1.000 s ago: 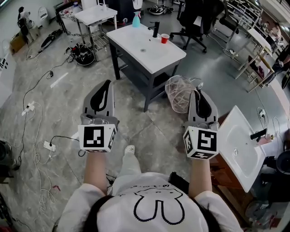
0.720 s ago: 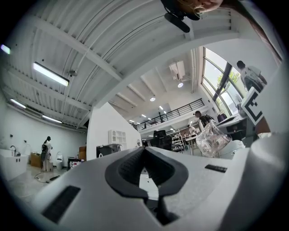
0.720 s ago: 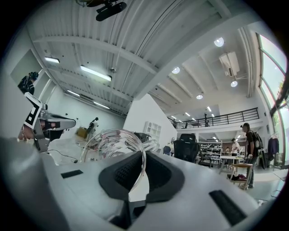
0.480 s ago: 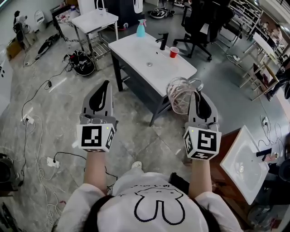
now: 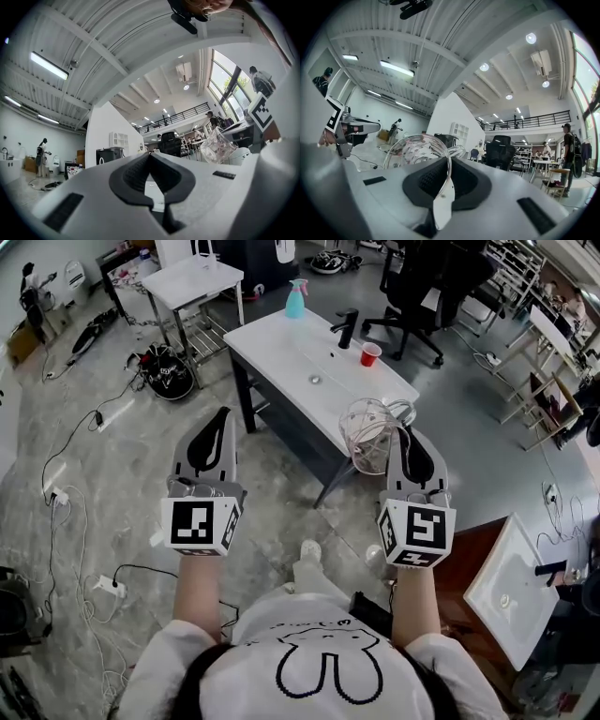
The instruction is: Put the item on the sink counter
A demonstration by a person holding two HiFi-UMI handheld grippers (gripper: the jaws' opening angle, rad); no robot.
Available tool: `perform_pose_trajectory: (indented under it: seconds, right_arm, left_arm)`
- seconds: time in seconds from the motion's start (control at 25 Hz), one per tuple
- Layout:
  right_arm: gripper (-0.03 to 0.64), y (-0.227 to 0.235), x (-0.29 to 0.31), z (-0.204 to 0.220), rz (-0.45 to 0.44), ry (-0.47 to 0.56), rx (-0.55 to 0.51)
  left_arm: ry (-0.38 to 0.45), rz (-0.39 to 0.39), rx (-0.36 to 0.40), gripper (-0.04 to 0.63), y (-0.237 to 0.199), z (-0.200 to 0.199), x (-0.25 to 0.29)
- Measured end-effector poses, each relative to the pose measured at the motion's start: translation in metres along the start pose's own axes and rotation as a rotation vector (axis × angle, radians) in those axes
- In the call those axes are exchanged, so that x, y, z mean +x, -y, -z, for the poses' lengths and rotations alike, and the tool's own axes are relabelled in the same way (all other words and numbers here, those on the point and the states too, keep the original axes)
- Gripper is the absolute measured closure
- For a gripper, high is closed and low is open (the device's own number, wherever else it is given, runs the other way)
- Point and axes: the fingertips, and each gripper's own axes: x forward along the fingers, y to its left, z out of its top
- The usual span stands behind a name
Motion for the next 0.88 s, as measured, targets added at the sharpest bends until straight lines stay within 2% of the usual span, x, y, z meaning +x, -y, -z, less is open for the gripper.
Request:
perform_pose_trajectory:
  seconds: [0.44,0.88]
  right_arm:
    - [0.575,-0.004,0.101,0.001,-0.041,0.052,0.005]
    - [0.575,0.014,0.260,0.015,-0.047,0.046,0.033]
  left_arm:
    - [0.007,-0.065,0.027,0.584,-0.053,0.022,0.059]
    - [-0.002,-0.022,0.051,0.584,-0.103,0.053,0.213]
